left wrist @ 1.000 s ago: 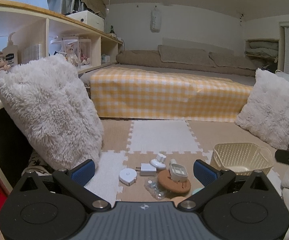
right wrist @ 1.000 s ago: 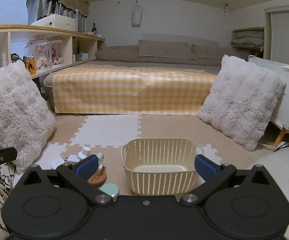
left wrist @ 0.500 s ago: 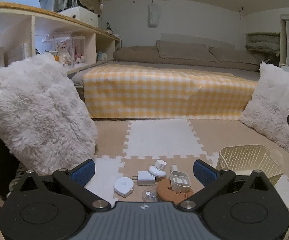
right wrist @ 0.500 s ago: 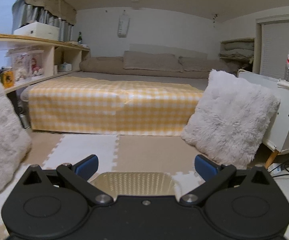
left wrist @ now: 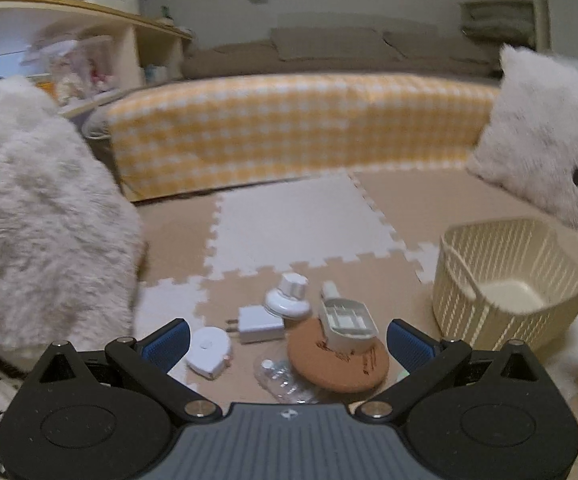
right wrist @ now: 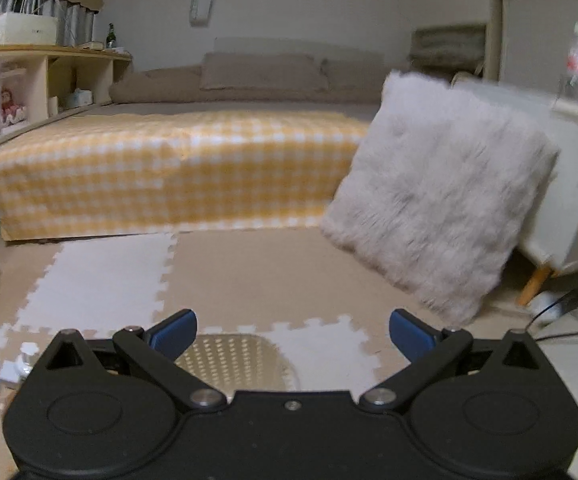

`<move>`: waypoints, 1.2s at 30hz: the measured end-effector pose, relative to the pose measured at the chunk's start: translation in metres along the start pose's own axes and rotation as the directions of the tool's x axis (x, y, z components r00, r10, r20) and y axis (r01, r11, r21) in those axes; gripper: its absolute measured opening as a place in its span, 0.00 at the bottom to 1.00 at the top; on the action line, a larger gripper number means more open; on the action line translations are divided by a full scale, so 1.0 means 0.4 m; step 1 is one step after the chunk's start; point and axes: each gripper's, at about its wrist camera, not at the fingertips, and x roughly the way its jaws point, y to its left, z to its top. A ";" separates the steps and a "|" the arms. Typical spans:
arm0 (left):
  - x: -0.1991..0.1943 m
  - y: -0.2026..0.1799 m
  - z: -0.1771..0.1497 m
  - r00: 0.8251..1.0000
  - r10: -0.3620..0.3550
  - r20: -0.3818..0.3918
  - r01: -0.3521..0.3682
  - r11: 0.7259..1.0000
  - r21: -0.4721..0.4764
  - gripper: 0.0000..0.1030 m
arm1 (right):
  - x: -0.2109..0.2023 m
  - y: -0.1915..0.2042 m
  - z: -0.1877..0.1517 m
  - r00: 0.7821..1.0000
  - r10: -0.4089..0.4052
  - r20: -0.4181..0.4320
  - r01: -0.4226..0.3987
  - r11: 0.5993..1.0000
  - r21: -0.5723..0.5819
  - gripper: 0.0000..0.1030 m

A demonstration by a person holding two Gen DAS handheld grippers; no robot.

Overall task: Organize rigid objects
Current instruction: 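Grasp the cream basket rim with the right tool while the left tool approaches the cork coaster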

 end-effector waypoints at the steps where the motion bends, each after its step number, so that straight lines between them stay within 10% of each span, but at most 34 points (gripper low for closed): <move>1: 0.011 -0.005 -0.003 1.000 -0.003 -0.007 0.003 1.000 0.011 1.00 | 0.015 -0.007 0.000 0.999 0.021 -0.031 -0.020 1.000 0.021 1.00; 18: 0.220 -0.038 -0.021 0.983 -0.107 -0.149 0.118 0.991 0.064 1.00 | 0.174 -0.001 -0.049 0.958 -0.015 -0.287 0.006 1.000 -0.030 0.93; 36: 0.329 -0.093 -0.039 0.976 -0.083 -0.201 0.122 0.974 0.190 1.00 | 0.215 0.001 -0.063 0.931 0.016 -0.365 -0.008 1.000 0.024 0.42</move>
